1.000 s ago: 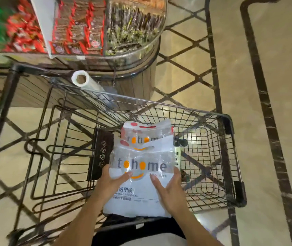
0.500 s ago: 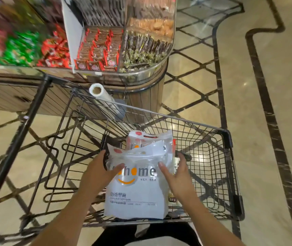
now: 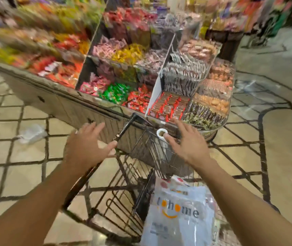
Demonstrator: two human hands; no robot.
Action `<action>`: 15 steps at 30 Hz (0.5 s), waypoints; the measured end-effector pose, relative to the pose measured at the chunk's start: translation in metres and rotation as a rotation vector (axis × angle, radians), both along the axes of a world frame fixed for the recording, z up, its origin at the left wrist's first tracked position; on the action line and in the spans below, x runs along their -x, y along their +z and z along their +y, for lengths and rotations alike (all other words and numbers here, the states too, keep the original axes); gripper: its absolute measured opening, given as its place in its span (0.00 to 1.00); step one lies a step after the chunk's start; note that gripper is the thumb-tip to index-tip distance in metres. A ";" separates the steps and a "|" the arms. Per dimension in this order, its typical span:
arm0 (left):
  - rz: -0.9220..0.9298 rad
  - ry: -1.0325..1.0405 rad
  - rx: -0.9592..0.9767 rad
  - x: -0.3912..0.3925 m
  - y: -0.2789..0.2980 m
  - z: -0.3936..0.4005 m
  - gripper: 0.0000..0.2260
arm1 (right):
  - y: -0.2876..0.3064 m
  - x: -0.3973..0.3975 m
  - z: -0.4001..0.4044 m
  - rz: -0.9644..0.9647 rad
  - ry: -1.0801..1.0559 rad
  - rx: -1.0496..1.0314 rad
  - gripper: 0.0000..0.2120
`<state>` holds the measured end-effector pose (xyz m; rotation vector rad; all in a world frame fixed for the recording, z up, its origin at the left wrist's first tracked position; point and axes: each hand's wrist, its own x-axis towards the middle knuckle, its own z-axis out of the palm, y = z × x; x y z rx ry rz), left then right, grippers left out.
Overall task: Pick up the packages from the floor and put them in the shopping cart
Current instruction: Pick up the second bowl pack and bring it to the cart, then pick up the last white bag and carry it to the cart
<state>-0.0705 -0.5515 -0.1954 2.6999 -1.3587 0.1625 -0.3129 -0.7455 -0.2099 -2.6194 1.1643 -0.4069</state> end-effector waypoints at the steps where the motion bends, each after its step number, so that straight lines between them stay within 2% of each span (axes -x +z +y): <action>1: -0.004 0.024 0.014 -0.018 0.006 0.019 0.46 | 0.012 -0.024 0.010 0.025 0.047 0.046 0.35; 7: -0.064 0.241 0.075 -0.118 0.039 0.151 0.43 | 0.051 -0.178 0.094 0.083 0.256 0.208 0.38; 11: -0.053 0.383 0.074 -0.173 0.050 0.242 0.39 | 0.066 -0.280 0.163 0.175 0.376 0.220 0.38; 15: -0.061 0.499 0.117 -0.221 0.056 0.324 0.38 | 0.083 -0.361 0.229 0.108 0.488 0.280 0.40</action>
